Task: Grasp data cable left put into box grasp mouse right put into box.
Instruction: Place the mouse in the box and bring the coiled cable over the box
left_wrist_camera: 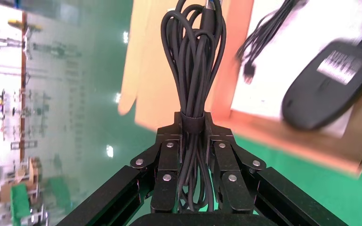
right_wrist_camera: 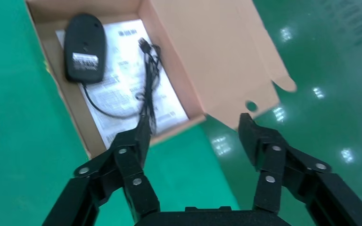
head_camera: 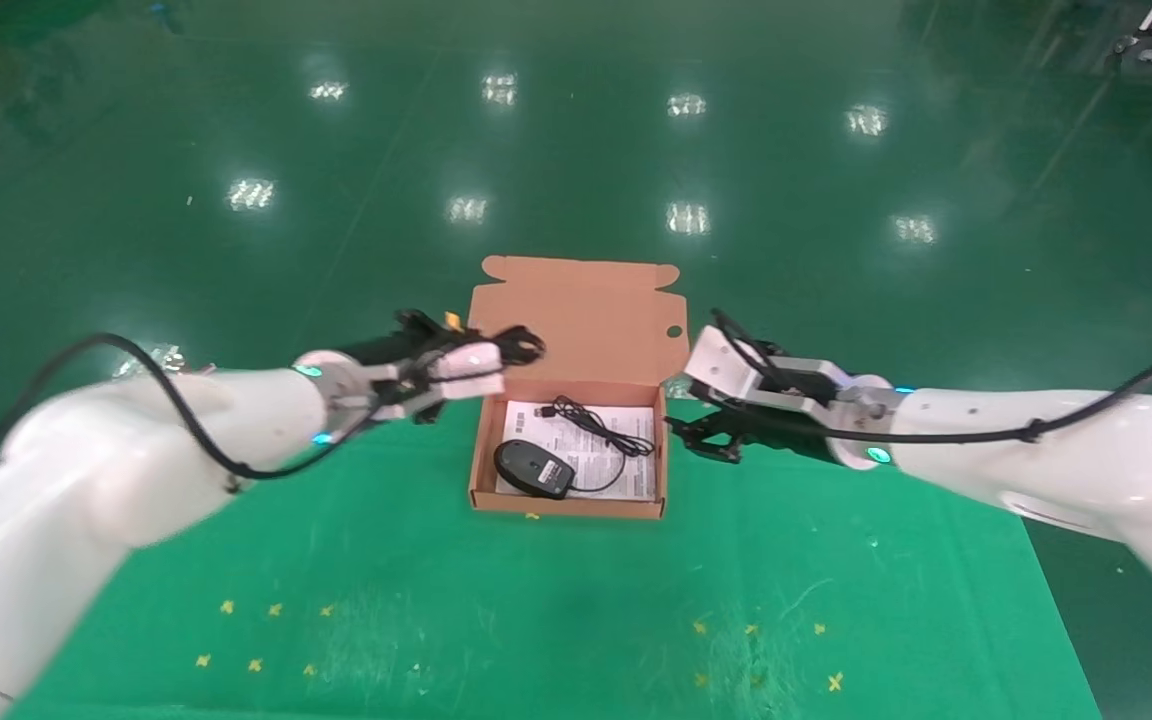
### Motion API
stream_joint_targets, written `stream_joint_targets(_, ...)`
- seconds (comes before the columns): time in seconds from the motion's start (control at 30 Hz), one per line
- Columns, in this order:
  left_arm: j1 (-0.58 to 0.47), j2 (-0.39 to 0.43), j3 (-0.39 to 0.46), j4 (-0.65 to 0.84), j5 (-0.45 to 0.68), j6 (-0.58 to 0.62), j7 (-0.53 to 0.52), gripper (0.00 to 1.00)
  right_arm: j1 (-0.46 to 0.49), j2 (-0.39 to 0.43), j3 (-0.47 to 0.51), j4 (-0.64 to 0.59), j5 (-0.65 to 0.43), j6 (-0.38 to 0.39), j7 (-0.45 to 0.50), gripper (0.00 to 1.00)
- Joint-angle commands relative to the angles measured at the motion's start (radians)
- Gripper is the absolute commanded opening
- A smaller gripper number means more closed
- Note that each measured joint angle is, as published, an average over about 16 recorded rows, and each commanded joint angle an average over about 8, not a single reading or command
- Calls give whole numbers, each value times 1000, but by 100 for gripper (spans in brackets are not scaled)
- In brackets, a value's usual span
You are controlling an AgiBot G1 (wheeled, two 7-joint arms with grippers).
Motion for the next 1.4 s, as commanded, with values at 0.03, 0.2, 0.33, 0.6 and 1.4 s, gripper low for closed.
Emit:
stream_joint_targets(0.03,8,29,8,37,-23,-34,30,0,1,34,-8,36,-13,4,23,100)
stream_joint_targets(0.2,15,74,45,104,-111,-82,115,0,12,107,-30,125,-53,19,100,100)
stream_joint_targets(0.33,20,86,86,128,-199,-106,171,0,27,156,-47,188,-89,31,162,100)
stream_joint_targets(0.6,20,93,190,147,-361,-154,255,0,63,215,-78,277,-167,42,279,100)
stream_joint_targets(1.4,3,78,255,146,-452,-169,276,100,83,231,-96,312,-215,43,340,100)
